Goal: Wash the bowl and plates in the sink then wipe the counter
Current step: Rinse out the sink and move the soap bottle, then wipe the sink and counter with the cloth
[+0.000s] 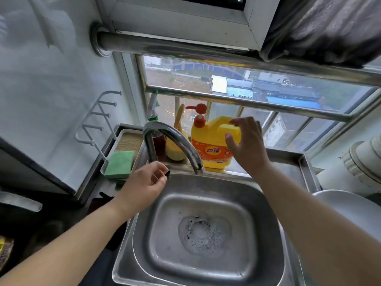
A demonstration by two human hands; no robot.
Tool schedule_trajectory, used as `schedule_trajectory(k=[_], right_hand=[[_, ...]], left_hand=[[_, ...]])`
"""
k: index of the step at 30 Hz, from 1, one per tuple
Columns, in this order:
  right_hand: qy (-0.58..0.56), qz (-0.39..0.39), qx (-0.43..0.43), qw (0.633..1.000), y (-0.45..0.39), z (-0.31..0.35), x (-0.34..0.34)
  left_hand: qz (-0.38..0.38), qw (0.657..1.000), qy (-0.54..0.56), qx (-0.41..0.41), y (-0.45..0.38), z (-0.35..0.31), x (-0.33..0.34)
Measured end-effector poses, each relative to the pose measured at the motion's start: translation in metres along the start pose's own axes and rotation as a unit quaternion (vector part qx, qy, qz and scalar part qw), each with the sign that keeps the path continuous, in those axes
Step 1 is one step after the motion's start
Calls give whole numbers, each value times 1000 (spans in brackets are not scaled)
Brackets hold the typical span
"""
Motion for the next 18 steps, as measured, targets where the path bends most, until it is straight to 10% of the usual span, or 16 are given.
schedule_trajectory(k=[11, 18], right_hand=[[-172, 315, 164, 919, 106, 20, 87], [-204, 405, 150, 879, 144, 78, 144]], left_hand=[[44, 998, 24, -40, 18, 32, 41], [-94, 970, -51, -219, 84, 123, 19]])
Point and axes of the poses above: each hand's wrist, its own y-axis away from the middle knuckle, its own x-axis out of the palm, z = x × y, the point moved 5 cm from there along -y, towards the middle knuckle, and after that the axes turned 10 degrees about z, right-handed, at the moved point
